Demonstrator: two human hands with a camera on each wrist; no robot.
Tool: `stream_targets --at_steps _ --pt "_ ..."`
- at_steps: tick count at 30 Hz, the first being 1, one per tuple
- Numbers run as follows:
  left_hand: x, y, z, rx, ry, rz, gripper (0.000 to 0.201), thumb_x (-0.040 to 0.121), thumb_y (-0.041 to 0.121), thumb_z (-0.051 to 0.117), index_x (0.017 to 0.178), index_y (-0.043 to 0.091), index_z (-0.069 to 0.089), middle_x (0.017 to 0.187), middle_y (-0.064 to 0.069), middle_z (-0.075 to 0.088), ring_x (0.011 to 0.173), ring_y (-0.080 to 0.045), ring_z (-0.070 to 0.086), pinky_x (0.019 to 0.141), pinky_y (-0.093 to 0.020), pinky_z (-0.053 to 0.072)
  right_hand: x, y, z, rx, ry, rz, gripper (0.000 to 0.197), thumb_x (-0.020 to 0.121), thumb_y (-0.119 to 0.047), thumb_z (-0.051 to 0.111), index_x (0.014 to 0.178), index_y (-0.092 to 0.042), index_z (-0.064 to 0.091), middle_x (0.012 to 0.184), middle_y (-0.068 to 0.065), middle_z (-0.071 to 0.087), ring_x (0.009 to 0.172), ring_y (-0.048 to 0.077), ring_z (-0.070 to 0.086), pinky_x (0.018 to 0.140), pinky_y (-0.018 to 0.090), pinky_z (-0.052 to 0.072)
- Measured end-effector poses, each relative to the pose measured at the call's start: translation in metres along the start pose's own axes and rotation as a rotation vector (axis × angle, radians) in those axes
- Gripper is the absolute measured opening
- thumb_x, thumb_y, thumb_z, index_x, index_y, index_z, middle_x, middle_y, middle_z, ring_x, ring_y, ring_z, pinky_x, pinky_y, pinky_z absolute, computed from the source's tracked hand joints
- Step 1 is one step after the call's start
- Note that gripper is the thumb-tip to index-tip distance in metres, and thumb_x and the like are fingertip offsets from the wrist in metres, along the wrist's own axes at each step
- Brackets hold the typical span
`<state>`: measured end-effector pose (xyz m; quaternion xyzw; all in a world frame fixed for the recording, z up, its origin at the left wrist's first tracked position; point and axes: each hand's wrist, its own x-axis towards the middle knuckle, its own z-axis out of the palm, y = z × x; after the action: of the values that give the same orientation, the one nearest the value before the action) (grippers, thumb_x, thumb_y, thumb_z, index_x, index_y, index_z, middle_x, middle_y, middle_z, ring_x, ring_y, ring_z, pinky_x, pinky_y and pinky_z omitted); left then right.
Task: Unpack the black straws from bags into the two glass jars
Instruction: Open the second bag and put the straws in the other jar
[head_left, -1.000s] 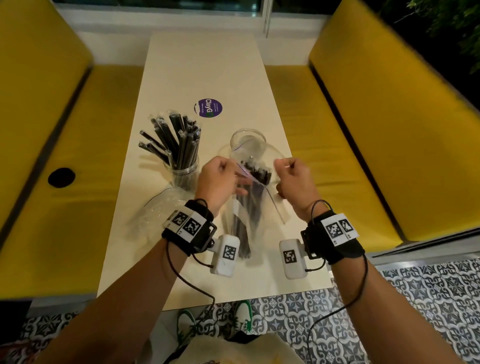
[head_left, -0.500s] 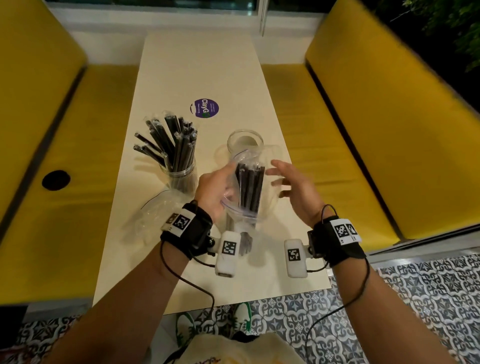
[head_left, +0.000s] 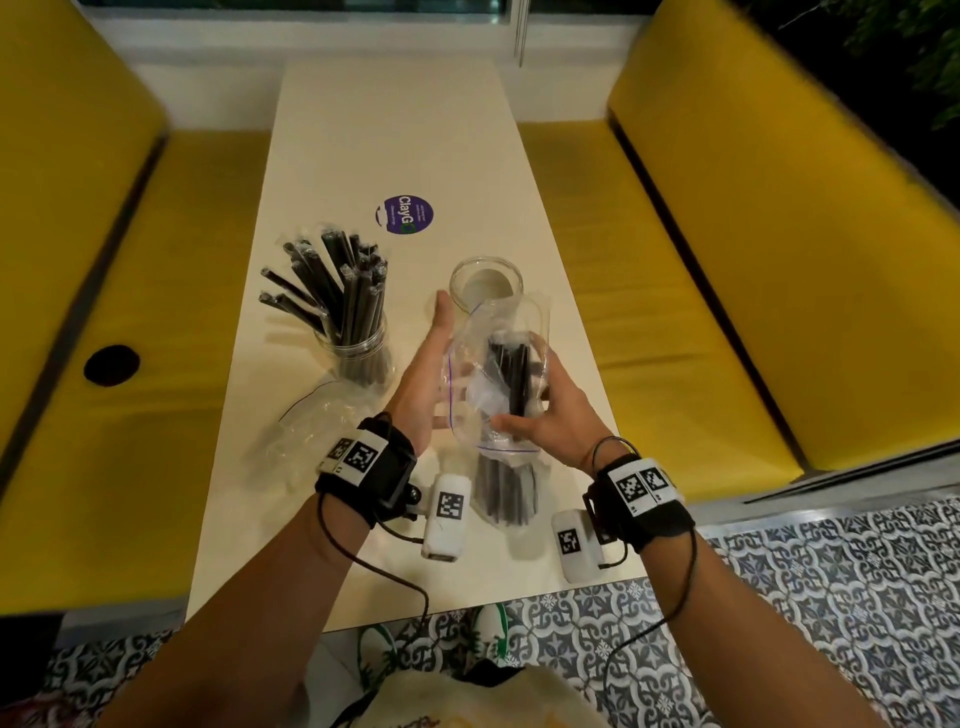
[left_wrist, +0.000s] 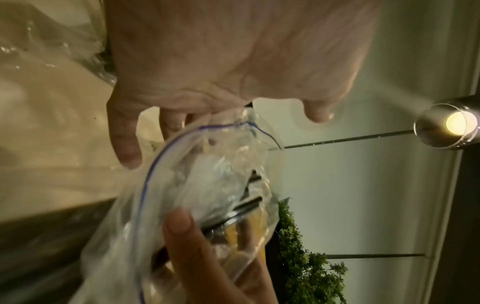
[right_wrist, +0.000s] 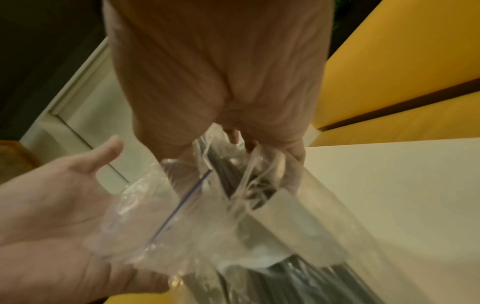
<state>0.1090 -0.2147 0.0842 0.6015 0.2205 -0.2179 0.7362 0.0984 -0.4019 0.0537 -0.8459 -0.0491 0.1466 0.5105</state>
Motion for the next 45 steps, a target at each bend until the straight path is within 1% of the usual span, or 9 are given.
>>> stream_targets --at_steps 6,11,14,20,26,32,37,41,45 --pt "0.008 -0.007 0.006 0.133 0.206 0.160 0.034 0.097 0.052 0.068 0.099 0.020 0.078 0.087 0.007 0.077 0.081 -0.013 0.070 0.073 -0.030 0.058 -0.002 -0.002 0.002 -0.053 -0.007 -0.027 0.097 0.078 -0.022 0.091 0.155 -0.030 0.032 0.136 -0.008 0.060 0.121 0.016 0.059 0.104 0.036 0.051" --pt "0.033 -0.021 -0.010 -0.256 0.210 -0.083 0.029 0.098 0.023 0.071 0.114 -0.001 0.076 0.119 -0.024 0.077 0.109 -0.042 0.074 0.099 -0.064 0.056 -0.003 0.000 -0.001 -0.116 0.021 -0.077 0.082 0.082 -0.022 0.086 0.150 -0.022 0.041 0.134 0.001 0.066 0.116 0.022 0.062 0.097 0.032 0.050" --pt "0.028 -0.025 -0.003 -0.039 0.221 0.022 0.038 0.094 0.002 0.068 0.131 0.009 0.066 0.117 -0.021 0.075 0.098 -0.034 0.073 0.095 -0.057 0.060 -0.005 -0.003 -0.004 -0.159 0.009 -0.106 0.076 0.080 -0.019 0.085 0.146 -0.021 0.048 0.130 0.001 0.069 0.115 0.021 0.064 0.097 0.031 0.050" --pt "0.009 -0.024 0.006 0.174 -0.157 0.248 0.056 0.101 0.064 0.048 0.143 0.030 0.064 0.139 -0.003 0.071 0.133 -0.025 0.064 0.114 -0.047 0.045 0.001 0.000 -0.003 0.105 0.123 0.031 0.060 0.078 -0.025 0.085 0.132 -0.023 0.061 0.119 -0.001 0.074 0.110 0.022 0.069 0.102 0.051 0.055" --pt "0.011 -0.034 0.009 0.328 -0.081 0.262 0.097 0.086 0.095 0.020 0.134 0.026 0.069 0.126 -0.001 0.076 0.120 -0.018 0.071 0.111 -0.048 0.049 -0.003 -0.019 0.011 -0.099 0.250 -0.200 0.090 0.091 -0.034 0.071 0.165 -0.022 0.019 0.147 0.004 0.051 0.124 0.009 0.052 0.104 0.022 0.042" --pt "0.003 -0.033 0.017 0.218 -0.247 0.288 0.114 0.080 0.081 0.061 0.168 0.027 0.012 0.169 -0.003 0.035 0.151 -0.019 0.043 0.126 -0.045 0.032 -0.002 -0.032 0.020 0.179 0.329 0.088 0.042 0.093 -0.043 0.043 0.115 -0.011 0.059 0.132 0.012 0.056 0.103 0.015 0.057 0.090 0.033 0.053" --pt "0.015 -0.032 0.008 -0.007 -0.196 0.283 0.057 0.089 0.033 0.072 0.141 0.015 0.057 0.136 -0.009 0.071 0.130 -0.029 0.065 0.118 -0.053 0.045 0.012 -0.032 0.021 0.598 0.296 0.164 0.042 0.098 -0.030 0.056 0.129 -0.002 0.046 0.127 0.021 0.056 0.085 0.009 0.068 0.058 0.014 0.054" --pt "0.017 -0.030 0.006 -0.171 -0.005 0.297 0.052 0.080 0.027 0.085 0.125 0.010 0.064 0.123 -0.013 0.076 0.118 -0.035 0.072 0.107 -0.052 0.055 0.010 -0.029 0.024 0.387 0.341 -0.004 0.047 0.108 -0.036 0.052 0.151 -0.020 0.042 0.133 0.003 0.064 0.109 0.004 0.066 0.093 0.021 0.054" --pt "0.010 -0.026 0.020 -0.151 -0.033 0.271 0.076 0.077 0.029 0.090 0.140 0.014 0.051 0.131 -0.015 0.071 0.114 -0.033 0.074 0.098 -0.050 0.060 0.008 -0.020 0.028 0.421 0.547 0.037 0.009 0.097 -0.023 0.072 0.106 -0.023 0.071 0.093 -0.002 0.078 0.084 0.014 0.073 0.084 0.044 0.064"
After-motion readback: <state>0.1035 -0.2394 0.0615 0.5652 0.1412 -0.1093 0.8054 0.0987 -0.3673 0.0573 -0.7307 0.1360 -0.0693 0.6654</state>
